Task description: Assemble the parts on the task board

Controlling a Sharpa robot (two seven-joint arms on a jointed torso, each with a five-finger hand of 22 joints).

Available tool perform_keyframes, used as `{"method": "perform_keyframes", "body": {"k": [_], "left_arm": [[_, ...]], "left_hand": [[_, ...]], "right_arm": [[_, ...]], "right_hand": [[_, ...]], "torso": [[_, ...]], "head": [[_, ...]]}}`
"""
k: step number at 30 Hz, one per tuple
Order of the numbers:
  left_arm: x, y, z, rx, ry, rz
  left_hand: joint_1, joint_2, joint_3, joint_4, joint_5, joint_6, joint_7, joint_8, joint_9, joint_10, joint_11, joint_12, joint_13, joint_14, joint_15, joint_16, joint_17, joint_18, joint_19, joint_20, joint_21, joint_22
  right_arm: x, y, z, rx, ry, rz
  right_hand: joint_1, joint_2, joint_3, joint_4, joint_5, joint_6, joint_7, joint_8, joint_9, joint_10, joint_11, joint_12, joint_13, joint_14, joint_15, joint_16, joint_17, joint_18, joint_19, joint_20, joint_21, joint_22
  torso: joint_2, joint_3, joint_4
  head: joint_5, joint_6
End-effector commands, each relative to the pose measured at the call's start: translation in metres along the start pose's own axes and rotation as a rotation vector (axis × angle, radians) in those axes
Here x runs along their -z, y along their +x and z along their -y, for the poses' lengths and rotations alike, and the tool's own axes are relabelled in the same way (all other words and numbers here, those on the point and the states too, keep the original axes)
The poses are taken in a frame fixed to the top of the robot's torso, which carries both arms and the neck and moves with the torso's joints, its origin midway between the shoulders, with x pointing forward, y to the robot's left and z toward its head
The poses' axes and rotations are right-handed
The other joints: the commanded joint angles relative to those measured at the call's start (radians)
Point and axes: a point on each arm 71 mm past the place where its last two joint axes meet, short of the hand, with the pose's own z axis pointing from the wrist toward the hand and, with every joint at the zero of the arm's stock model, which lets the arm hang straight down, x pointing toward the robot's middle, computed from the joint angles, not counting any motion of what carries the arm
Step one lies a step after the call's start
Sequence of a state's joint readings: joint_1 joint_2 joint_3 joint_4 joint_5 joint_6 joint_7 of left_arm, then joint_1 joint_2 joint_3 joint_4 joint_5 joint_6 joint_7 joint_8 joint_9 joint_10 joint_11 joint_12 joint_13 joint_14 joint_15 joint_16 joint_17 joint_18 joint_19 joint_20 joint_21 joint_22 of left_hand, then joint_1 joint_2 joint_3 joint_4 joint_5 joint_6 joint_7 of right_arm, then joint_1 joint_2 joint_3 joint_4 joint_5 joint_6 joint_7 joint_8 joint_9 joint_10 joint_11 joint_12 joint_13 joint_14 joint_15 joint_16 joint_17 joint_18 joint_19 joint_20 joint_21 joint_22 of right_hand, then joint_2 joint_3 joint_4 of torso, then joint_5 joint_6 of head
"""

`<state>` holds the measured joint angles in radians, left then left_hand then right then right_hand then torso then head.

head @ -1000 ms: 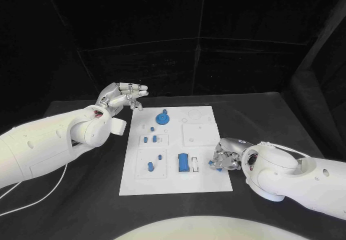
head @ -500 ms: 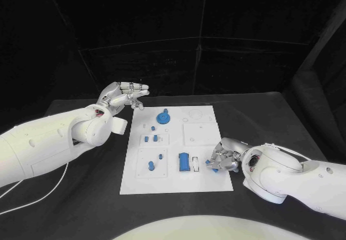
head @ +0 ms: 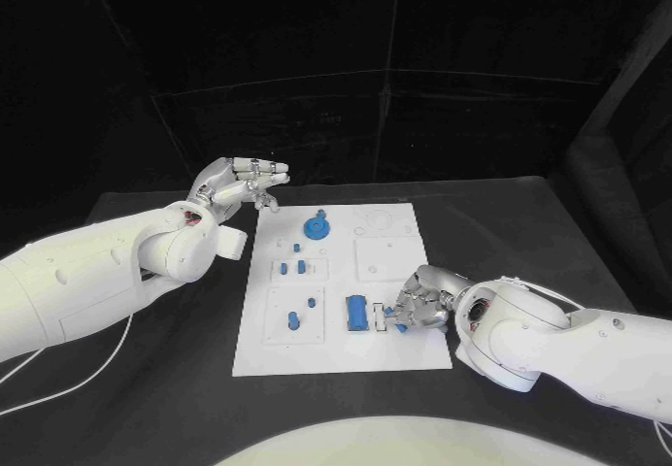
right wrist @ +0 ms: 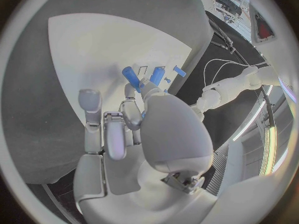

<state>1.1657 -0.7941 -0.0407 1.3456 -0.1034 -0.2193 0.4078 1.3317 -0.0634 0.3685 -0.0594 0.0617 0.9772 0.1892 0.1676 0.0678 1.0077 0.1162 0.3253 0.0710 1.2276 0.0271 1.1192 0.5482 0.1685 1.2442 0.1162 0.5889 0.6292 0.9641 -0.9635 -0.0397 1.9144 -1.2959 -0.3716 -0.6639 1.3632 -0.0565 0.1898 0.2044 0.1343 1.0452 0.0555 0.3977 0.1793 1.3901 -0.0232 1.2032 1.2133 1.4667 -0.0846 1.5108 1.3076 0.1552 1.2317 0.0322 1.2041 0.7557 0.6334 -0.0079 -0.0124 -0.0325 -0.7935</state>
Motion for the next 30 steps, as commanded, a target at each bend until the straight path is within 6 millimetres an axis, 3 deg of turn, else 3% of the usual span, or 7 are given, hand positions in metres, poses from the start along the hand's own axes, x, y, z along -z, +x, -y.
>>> {"method": "perform_keyframes", "body": {"k": [1, 20, 30], "left_arm": [[0.0, 0.001, 0.001, 0.006, 0.006, -0.009], [0.0, 0.002, 0.001, 0.008, 0.004, -0.012], [0.0, 0.002, 0.001, 0.008, 0.002, -0.012]], "left_hand": [[-0.003, 0.008, -0.007, -0.002, -0.005, -0.005, -0.002, 0.005, 0.0, -0.009, 0.0, 0.003, -0.001, -0.007, 0.0, 0.004, -0.001, 0.013, 0.0, 0.007, -0.004, -0.001], [-0.003, 0.008, -0.007, -0.002, -0.005, -0.005, -0.002, 0.005, 0.0, -0.009, 0.0, 0.003, -0.001, -0.007, 0.0, 0.004, -0.001, 0.013, 0.0, 0.007, -0.004, -0.001], [-0.002, 0.008, -0.007, -0.003, -0.005, -0.005, -0.001, 0.005, 0.0, -0.01, 0.0, 0.004, -0.001, -0.007, 0.0, 0.004, 0.0, 0.013, 0.0, 0.007, -0.004, -0.001]], "right_arm": [[-0.003, 0.0, -0.003, -0.028, -0.012, 0.013], [-0.017, 0.007, -0.014, 0.013, -0.015, -0.003], [-0.019, 0.006, -0.014, 0.047, 0.0, 0.014]], "right_hand": [[-0.009, 0.0, 0.005, 0.0, 0.002, 0.009, 0.001, 0.003, 0.001, 0.005, 0.004, 0.003, -0.001, 0.083, 0.002, 0.005, 0.154, -0.017, 0.007, -0.004, 0.004, 0.001], [-0.035, -0.008, 0.027, 0.011, -0.001, 0.017, -0.002, 0.01, 0.008, 0.006, 0.002, -0.001, -0.003, 0.083, 0.001, 0.006, 0.156, -0.017, 0.007, -0.004, 0.004, 0.002], [-0.069, -0.024, 0.044, 0.026, -0.027, 0.029, -0.007, 0.024, 0.02, 0.009, -0.002, -0.003, -0.005, 0.083, -0.002, 0.007, 0.158, -0.016, 0.007, -0.006, 0.002, 0.0]], "torso": [[0.0, -0.0012, 0.0013], [-0.001, -0.0006, 0.0008], [-0.001, -0.0003, 0.0]], "head": [[-0.001, -0.001], [0.005, -0.002], [0.004, -0.001]]}}
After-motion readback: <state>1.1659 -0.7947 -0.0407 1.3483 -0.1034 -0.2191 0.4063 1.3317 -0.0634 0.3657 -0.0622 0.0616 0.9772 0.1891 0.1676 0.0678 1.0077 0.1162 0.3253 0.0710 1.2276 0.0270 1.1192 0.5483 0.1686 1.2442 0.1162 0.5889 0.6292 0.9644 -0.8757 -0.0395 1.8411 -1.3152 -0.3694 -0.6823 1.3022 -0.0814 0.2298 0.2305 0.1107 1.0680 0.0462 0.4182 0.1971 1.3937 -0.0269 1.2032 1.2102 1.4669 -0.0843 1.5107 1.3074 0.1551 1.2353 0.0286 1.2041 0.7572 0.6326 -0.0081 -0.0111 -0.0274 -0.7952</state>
